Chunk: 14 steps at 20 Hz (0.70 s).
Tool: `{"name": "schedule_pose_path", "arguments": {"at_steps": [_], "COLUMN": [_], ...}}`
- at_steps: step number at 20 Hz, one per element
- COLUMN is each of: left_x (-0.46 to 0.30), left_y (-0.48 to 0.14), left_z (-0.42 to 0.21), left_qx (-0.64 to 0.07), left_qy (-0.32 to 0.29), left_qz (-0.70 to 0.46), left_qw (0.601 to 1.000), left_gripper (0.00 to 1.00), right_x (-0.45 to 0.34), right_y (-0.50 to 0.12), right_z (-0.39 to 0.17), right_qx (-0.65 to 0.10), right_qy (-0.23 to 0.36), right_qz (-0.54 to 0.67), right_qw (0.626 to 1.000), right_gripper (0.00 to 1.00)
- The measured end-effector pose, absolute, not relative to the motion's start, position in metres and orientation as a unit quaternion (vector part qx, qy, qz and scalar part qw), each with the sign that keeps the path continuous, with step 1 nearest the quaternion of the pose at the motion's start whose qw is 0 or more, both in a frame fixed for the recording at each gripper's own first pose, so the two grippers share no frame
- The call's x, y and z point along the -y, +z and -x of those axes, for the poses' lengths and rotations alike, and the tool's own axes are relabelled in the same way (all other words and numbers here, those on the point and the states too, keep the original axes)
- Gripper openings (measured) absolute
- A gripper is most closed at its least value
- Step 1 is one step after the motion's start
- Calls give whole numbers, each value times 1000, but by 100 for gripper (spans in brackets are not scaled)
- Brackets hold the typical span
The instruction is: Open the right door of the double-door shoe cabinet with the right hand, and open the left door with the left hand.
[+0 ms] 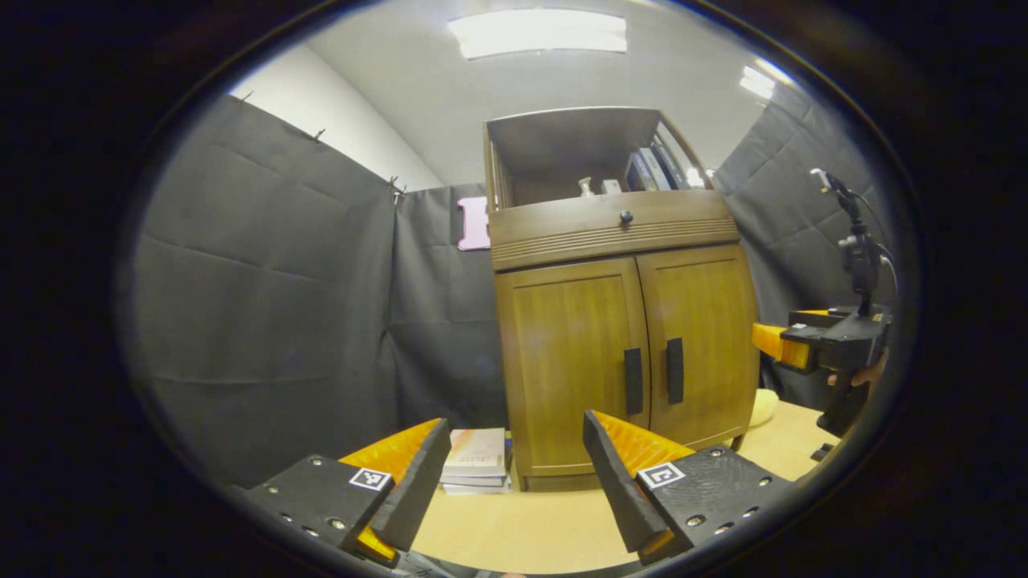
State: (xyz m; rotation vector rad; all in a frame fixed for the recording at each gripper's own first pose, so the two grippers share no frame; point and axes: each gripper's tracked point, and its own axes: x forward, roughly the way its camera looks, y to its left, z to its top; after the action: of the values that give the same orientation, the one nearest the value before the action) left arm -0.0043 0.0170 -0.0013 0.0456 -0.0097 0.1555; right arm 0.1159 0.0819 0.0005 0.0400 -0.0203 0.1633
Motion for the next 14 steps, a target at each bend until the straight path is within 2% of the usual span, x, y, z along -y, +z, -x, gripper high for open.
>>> {"name": "schedule_pose_path", "arguments": {"at_steps": [11, 14], "left_x": [-38, -44], "left_y": [-2, 4], "left_z": [7, 40], "left_qx": [-2, -5], "left_qy": [156, 171], "left_qz": [-33, -37], "left_qw": [987, 985], "left_gripper": [96, 96], "right_x": [-130, -141], "right_y": [-14, -24], "right_z": [-190, -207], "right_qx": [-8, -19], "right_qy": [110, 115], "right_qz": [-29, -33], "right_qw": [994, 993], "right_gripper": [97, 98]}}
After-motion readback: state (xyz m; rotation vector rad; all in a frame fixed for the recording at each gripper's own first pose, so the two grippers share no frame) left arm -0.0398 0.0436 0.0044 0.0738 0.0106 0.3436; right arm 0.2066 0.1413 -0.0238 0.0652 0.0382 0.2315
